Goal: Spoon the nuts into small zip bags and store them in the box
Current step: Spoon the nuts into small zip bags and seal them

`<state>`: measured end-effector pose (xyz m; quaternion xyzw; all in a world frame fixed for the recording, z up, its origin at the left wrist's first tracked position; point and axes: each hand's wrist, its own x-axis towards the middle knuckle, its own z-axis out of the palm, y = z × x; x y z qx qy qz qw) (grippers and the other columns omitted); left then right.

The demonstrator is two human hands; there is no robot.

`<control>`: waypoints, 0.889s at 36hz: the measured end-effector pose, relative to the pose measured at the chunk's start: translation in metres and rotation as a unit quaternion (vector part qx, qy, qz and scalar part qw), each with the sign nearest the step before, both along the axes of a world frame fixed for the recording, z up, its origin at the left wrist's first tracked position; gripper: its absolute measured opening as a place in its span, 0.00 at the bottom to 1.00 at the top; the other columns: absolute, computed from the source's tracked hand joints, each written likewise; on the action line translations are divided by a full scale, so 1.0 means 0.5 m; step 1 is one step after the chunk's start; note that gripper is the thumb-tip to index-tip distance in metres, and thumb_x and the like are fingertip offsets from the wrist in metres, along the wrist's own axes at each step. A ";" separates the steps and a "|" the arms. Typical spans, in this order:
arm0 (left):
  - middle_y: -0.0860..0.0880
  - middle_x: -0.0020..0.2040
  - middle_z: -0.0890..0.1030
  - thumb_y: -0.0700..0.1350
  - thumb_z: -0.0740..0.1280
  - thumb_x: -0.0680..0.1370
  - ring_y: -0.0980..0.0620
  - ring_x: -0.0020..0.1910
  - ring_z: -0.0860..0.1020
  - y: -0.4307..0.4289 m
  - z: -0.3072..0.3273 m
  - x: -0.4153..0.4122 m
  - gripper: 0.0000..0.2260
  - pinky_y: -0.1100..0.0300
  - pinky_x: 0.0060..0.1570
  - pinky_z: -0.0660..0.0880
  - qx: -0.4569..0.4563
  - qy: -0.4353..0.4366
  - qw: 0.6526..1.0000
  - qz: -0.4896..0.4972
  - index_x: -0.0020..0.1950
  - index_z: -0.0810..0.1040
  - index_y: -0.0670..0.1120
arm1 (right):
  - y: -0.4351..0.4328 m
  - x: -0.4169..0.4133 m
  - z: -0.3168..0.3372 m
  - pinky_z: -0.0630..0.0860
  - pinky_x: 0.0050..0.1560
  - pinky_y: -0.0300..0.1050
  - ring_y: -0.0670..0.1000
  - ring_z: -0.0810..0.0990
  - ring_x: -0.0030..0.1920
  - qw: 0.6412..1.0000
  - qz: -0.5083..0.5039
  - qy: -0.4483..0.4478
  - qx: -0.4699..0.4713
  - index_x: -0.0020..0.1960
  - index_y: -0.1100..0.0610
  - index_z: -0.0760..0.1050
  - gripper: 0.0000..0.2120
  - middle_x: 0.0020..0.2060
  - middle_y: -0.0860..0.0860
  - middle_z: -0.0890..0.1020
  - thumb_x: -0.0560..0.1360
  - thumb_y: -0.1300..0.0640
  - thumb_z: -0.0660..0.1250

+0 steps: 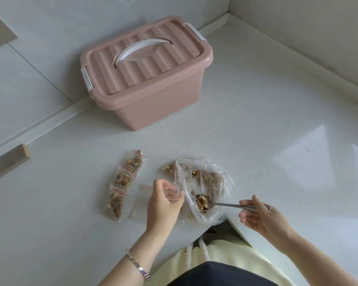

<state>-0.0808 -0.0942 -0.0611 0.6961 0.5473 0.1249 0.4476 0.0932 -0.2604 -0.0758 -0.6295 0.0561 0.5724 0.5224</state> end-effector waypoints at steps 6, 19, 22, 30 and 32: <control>0.55 0.44 0.77 0.44 0.73 0.71 0.63 0.42 0.76 -0.010 -0.006 0.004 0.14 0.75 0.37 0.71 0.017 -0.036 0.999 -0.035 0.48 0.68 0.50 | 0.008 0.005 0.028 0.77 0.41 0.44 0.52 0.80 0.32 0.998 -0.048 -0.032 0.035 0.50 0.63 0.75 0.20 0.31 0.57 0.80 0.80 0.50 0.51; 0.50 0.45 0.75 0.48 0.73 0.70 0.54 0.40 0.76 -0.014 -0.017 0.054 0.16 0.75 0.35 0.69 -0.019 -0.042 0.998 -0.054 0.46 0.65 0.55 | 0.054 -0.042 0.113 0.79 0.36 0.39 0.53 0.81 0.32 0.970 -0.086 -0.174 0.147 0.48 0.65 0.77 0.29 0.31 0.58 0.82 0.68 0.37 0.61; 0.50 0.47 0.74 0.49 0.72 0.71 0.53 0.44 0.77 -0.013 -0.014 0.059 0.18 0.74 0.34 0.69 -0.032 -0.049 0.997 -0.041 0.50 0.64 0.55 | 0.056 -0.065 0.115 0.78 0.35 0.38 0.54 0.82 0.33 0.960 -0.087 -0.221 0.147 0.45 0.61 0.78 0.39 0.33 0.60 0.83 0.55 0.25 0.67; 0.51 0.49 0.77 0.47 0.72 0.71 0.60 0.43 0.77 -0.015 -0.006 0.063 0.18 0.78 0.37 0.69 -0.026 -0.078 0.996 -0.040 0.55 0.69 0.50 | 0.041 -0.103 0.115 0.76 0.42 0.35 0.48 0.82 0.38 0.916 -0.016 -0.372 0.149 0.44 0.45 0.80 0.25 0.35 0.49 0.84 0.68 0.27 0.56; 0.52 0.48 0.78 0.46 0.73 0.70 0.61 0.42 0.76 -0.016 -0.008 0.064 0.16 0.78 0.38 0.69 -0.024 -0.078 0.996 -0.039 0.53 0.69 0.49 | 0.037 -0.105 0.116 0.75 0.42 0.32 0.45 0.82 0.39 0.904 0.009 -0.401 0.146 0.44 0.43 0.79 0.23 0.35 0.44 0.84 0.70 0.28 0.54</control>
